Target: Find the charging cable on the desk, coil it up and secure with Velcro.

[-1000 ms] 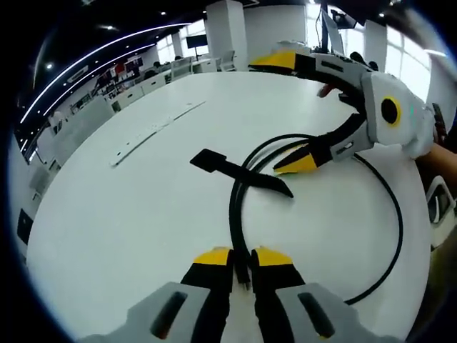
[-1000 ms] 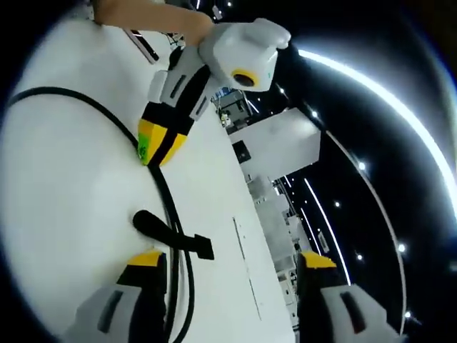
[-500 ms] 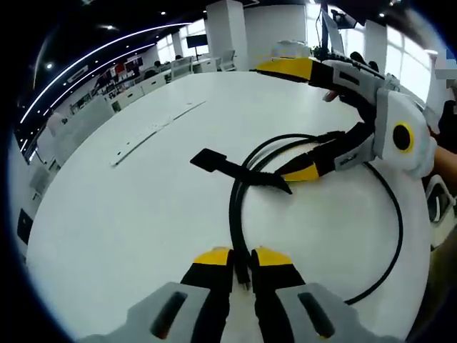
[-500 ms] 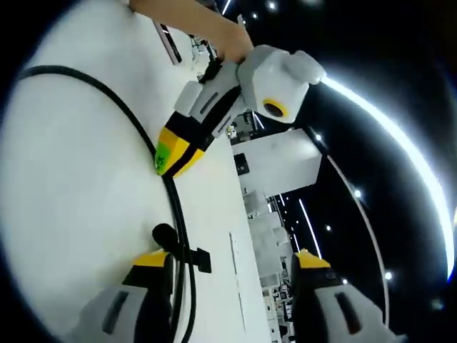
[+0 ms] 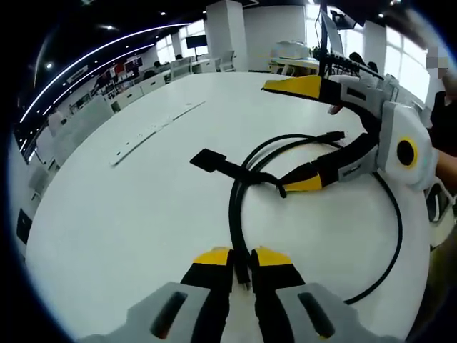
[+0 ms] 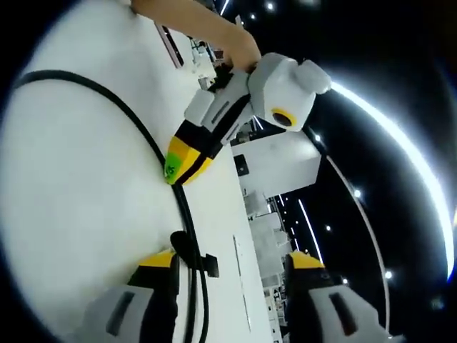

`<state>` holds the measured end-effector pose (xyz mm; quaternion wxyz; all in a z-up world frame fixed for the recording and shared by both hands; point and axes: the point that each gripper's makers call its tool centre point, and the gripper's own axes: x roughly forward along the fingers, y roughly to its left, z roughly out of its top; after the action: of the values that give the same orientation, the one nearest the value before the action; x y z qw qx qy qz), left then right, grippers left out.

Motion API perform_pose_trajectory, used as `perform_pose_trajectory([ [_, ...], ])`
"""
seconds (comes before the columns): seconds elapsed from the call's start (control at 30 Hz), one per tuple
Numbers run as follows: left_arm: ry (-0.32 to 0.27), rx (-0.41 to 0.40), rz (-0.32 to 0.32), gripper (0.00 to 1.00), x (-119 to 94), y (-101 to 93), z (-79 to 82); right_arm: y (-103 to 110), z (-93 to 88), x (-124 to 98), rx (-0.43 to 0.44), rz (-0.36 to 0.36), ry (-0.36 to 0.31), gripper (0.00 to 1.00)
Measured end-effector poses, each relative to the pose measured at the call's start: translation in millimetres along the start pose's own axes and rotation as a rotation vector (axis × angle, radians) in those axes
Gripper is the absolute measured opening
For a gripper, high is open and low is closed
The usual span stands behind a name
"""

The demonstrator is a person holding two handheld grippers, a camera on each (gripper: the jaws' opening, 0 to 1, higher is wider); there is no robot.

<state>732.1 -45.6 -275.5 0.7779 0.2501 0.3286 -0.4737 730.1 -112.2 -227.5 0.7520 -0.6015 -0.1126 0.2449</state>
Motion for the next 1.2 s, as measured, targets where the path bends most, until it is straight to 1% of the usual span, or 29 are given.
perform_pose_trajectory([
  [0.13, -0.005, -0.008, -0.008, 0.12, 0.4, 0.8, 0.5, -0.1, -0.9, -0.6, 0.014, -0.008, 0.014, 0.60],
  [0.27, -0.007, -0.013, -0.009, 0.12, 0.2, 0.0, -0.2, -0.8, 6.3, -1.9, 0.025, -0.018, -0.012, 0.61],
  [0.37, -0.007, -0.013, -0.009, 0.12, 0.1, -0.7, -0.7, 1.2, 8.8, -1.7, 0.028, -0.021, -0.018, 0.61],
  [0.43, -0.008, -0.016, -0.009, 0.12, -0.1, -0.7, -0.9, 1.7, 9.6, -1.5, 0.004, -0.028, -0.017, 0.60],
  [0.53, -0.008, -0.018, -0.007, 0.12, -0.4, -0.9, -1.5, 1.4, 11.6, -2.0, 0.013, -0.031, -0.020, 0.59],
  [0.8, -0.009, -0.017, -0.008, 0.12, -0.5, -0.7, -2.3, 1.4, 10.7, -2.6, 0.010, -0.031, -0.008, 0.58],
  [0.97, -0.010, -0.018, -0.010, 0.12, -0.5, 0.7, -1.6, -2.8, 11.1, -3.6, 0.013, -0.051, -0.002, 0.58],
  [1.2, -0.011, -0.019, -0.011, 0.12, -0.9, 0.9, -1.8, 1.7, 10.1, -2.5, 0.003, -0.037, -0.002, 0.55],
])
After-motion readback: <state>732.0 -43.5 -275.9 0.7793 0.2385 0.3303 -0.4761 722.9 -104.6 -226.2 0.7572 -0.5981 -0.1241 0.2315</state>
